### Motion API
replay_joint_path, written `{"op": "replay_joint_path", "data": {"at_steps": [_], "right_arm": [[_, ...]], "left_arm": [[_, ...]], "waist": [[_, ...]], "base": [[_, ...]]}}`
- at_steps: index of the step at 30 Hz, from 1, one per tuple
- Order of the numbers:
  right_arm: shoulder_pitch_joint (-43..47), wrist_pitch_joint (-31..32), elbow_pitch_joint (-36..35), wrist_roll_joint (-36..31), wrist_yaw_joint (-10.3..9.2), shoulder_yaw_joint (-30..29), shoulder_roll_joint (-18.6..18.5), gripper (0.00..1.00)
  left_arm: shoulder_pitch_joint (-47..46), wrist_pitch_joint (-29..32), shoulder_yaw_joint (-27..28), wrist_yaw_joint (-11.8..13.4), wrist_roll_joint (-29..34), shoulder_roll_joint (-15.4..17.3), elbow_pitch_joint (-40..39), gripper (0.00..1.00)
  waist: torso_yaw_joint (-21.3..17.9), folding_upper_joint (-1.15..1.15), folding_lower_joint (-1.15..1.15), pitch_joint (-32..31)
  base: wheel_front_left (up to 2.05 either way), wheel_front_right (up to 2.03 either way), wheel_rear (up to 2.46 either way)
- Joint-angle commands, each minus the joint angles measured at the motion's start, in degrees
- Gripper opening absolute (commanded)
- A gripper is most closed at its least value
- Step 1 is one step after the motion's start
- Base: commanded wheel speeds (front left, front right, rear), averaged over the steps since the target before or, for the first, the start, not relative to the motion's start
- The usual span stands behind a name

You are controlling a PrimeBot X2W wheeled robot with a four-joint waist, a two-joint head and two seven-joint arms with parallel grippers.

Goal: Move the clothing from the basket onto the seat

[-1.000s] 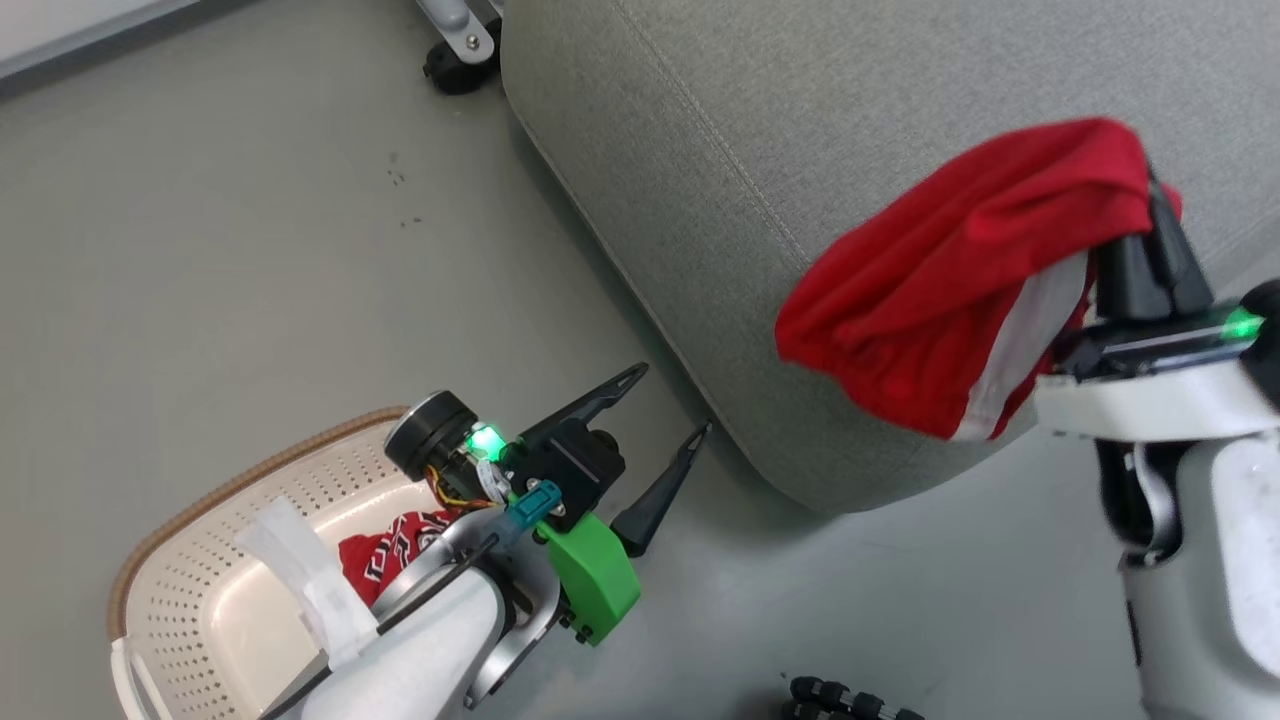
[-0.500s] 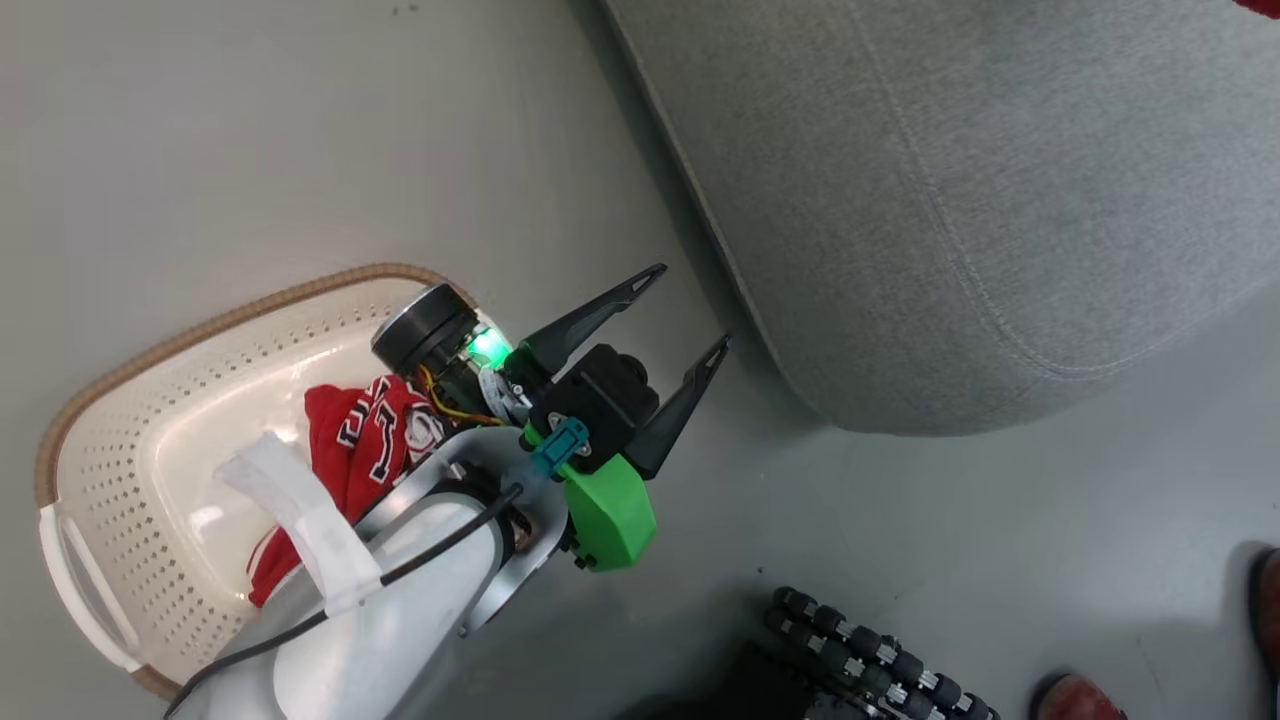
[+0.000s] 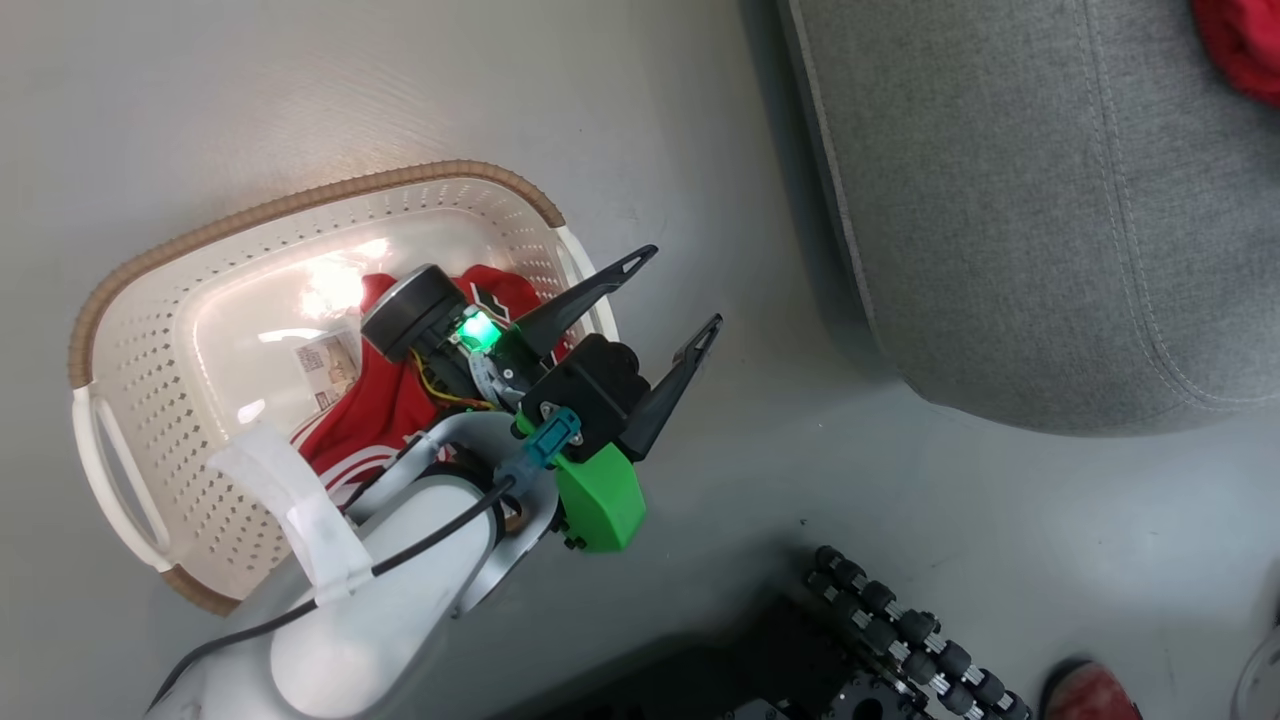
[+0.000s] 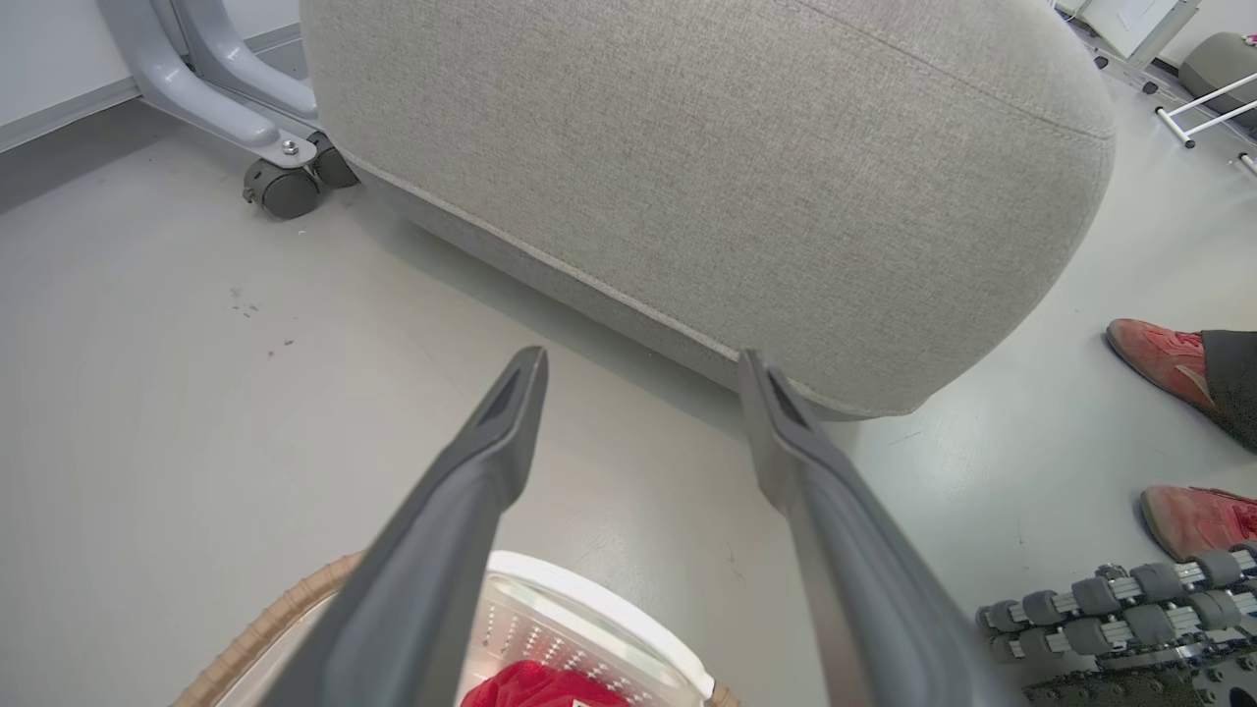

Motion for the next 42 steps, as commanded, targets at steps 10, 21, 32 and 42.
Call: {"op": "replay_joint_path", "data": {"at_steps": [10, 21, 32, 42], "right_arm": [[11.1, 0.0, -6.5, -4.5, -0.13, -3.3, 5.2, 1.00], [26.8, 0.0, -7.9, 2.5, -0.12, 12.5, 7.4, 1.00], [34.2, 0.0, -8.2, 11.4, -0.12, 31.5, 7.4, 1.00], [42.2, 0.0, -14.9, 17.9, -0.12, 36.7, 7.3, 1.00]], "left_arm": [[1.8, -8.2, -0.8, 0.9, -2.6, -4.9, 6.3, 1.00], [9.7, -20.0, 5.1, 5.5, -9.3, -10.1, 17.6, 1.00], [22.9, -20.9, 22.3, 10.0, -9.0, -11.6, 12.7, 1.00], [37.6, -20.9, 36.7, 9.9, -3.2, -13.9, 1.5, 1.00]], "waist": [[4.0, 0.00, -0.01, -10.7], [12.4, 0.00, -0.01, -28.3], [18.1, 0.00, -0.01, -43.2], [18.5, 0.00, -0.01, -51.0]], "base": [[0.00, 0.00, 0.00], [0.00, 0.00, 0.00], [0.00, 0.00, 0.00], [0.00, 0.00, 0.00]]}}
